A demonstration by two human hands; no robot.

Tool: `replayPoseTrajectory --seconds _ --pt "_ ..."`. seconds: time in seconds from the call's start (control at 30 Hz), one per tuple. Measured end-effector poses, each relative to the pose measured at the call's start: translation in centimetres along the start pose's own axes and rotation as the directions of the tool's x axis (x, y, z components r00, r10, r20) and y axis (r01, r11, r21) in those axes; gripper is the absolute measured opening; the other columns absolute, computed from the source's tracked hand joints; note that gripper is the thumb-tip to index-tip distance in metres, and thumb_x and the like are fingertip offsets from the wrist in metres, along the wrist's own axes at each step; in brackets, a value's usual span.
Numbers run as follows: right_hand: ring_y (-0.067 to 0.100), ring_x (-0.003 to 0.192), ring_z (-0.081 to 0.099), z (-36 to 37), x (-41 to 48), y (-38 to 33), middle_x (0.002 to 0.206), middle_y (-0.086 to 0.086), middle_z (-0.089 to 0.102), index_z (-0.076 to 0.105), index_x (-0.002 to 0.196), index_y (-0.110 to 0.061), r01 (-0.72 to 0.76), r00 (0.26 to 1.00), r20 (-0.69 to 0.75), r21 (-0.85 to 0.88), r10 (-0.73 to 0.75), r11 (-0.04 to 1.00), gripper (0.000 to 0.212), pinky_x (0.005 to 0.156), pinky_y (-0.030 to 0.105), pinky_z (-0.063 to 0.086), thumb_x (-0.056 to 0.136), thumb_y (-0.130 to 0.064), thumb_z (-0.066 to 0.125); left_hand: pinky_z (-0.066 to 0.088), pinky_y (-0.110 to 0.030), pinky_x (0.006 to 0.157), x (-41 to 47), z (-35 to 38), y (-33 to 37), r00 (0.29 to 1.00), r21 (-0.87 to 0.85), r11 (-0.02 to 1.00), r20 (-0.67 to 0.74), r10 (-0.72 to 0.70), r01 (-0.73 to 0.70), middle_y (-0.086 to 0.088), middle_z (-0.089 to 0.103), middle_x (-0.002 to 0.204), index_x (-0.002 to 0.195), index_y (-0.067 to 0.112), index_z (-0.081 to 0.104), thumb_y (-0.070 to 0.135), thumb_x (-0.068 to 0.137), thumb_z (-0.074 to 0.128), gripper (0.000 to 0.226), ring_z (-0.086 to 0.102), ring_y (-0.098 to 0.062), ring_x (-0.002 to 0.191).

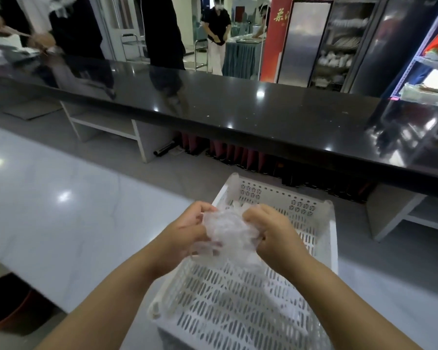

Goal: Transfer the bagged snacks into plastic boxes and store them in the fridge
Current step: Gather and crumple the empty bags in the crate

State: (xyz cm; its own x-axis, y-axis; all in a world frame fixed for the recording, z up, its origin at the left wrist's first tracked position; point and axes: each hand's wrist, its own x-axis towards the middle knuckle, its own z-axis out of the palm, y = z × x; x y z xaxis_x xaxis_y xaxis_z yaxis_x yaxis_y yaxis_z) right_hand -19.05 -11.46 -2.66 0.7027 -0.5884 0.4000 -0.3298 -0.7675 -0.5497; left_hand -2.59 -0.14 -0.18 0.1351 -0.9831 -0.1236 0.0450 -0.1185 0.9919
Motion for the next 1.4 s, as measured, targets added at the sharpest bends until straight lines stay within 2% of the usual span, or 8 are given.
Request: replayPoseTrajectory --seconds 0.1,0.33,0.57,0.9,1.07,1.23,1.3,1.4 --pt "0.017 0.061 0.041 1.8 1.4 -1.3 0.073 -0.004 0.045 0.044 0.077 -0.027 0.103 0.993 -0.049 -0.104 -0.108 0.989 0.035 0.048 0.018 0.028 0.069 0.004 0.059 0.057 -0.036 0.068 -1.8 -1.3 0.3 1.0 -0.145 0.989 -0.02 0.017 -0.019 -0.006 0.066 0.1 0.111 0.018 0.054 0.034 0.07 0.066 0.045 0.068 -0.026 0.084" --pt "0.003 0.083 0.054 6.1 4.4 -8.3 0.095 -0.008 0.059 0.064 0.1 -0.02 -0.128 0.978 0.193 0.262 0.078 0.957 0.044 0.069 0.005 0.039 0.07 0.011 0.056 0.046 -0.014 0.058 -6.5 -6.5 -0.9 0.778 0.404 0.908 -0.533 0.333 -0.113 0.006 0.065 0.079 0.08 0.031 0.057 0.035 0.053 0.068 0.03 0.059 -0.004 0.065" --pt "0.019 0.097 0.066 10.3 7.3 -17.9 0.11 -0.01 0.065 0.066 0.103 -0.04 -0.252 0.868 0.464 0.722 -0.18 0.644 0.041 0.082 0.035 0.057 0.068 -0.019 0.073 0.042 -0.008 0.07 -13.5 -15.3 -1.4 0.598 0.631 0.774 -0.603 0.527 -0.046 0.004 0.058 0.087 0.079 0.038 0.05 0.024 0.068 0.054 0.018 0.054 -0.003 0.085" --pt "0.01 0.074 0.059 24.8 10.4 -31.2 0.075 -0.005 0.062 0.067 0.063 -0.028 0.116 0.975 0.107 0.498 -0.193 0.86 0.015 0.061 0.011 0.045 0.058 -0.014 0.069 0.051 -0.031 0.094 -27.7 -29.0 -1.6 0.9 0.048 0.992 -0.416 0.126 -0.117 0.007 0.062 0.124 0.119 0.037 0.058 0.054 0.052 0.084 0.074 0.06 -0.012 0.115" --pt "0.006 0.076 0.057 32.1 10.3 -37.2 0.08 -0.006 0.061 0.071 0.073 -0.017 0.31 0.929 0.058 0.412 -0.365 0.857 0.019 0.063 0.008 0.043 0.066 -0.002 0.079 0.059 -0.037 0.072 -32.1 -34.3 -2.8 0.604 0.226 0.974 -0.778 0.173 0.012 -0.013 0.07 0.096 0.087 0.037 0.067 0.011 0.073 0.076 0.031 0.067 -0.022 0.08" --pt "0.001 0.102 0.062 36.8 10.0 -41.8 0.115 -0.012 0.063 0.063 0.11 -0.034 -0.19 0.805 0.532 0.651 -0.263 0.735 0.04 0.081 0.02 0.053 0.073 -0.021 0.071 0.047 -0.019 0.061 -34.9 -39.2 -5.9 0.315 0.32 0.919 -0.918 0.24 0.233 0.011 0.06 0.091 0.085 0.036 0.051 0.007 0.074 0.073 0.039 0.059 -0.006 0.079" --pt "0.003 0.112 0.059 38.8 10.2 -42.9 0.127 -0.013 0.055 0.049 0.128 -0.036 -0.374 0.705 0.653 0.675 -0.277 0.636 0.064 0.086 0.023 0.053 0.072 -0.021 0.076 0.042 -0.011 0.061 -35.6 -40.9 -7.0 0.251 0.308 0.906 -0.938 0.238 0.291 0.019 0.054 0.088 0.09 0.033 0.047 0.009 0.073 0.075 0.041 0.053 0.006 0.082" --pt "-0.001 0.116 0.051 42.5 11.2 -44.2 0.125 -0.027 0.043 0.039 0.128 -0.041 -0.15 0.697 0.639 0.573 -0.325 0.806 0.073 0.095 0.021 0.047 0.07 -0.031 0.081 0.04 -0.006 0.055 -35.7 -44.0 -8.6 0.286 0.262 0.904 -0.944 0.167 0.337 0.015 0.059 0.081 0.083 0.03 0.051 0.008 0.073 0.073 0.033 0.056 0.002 0.073"
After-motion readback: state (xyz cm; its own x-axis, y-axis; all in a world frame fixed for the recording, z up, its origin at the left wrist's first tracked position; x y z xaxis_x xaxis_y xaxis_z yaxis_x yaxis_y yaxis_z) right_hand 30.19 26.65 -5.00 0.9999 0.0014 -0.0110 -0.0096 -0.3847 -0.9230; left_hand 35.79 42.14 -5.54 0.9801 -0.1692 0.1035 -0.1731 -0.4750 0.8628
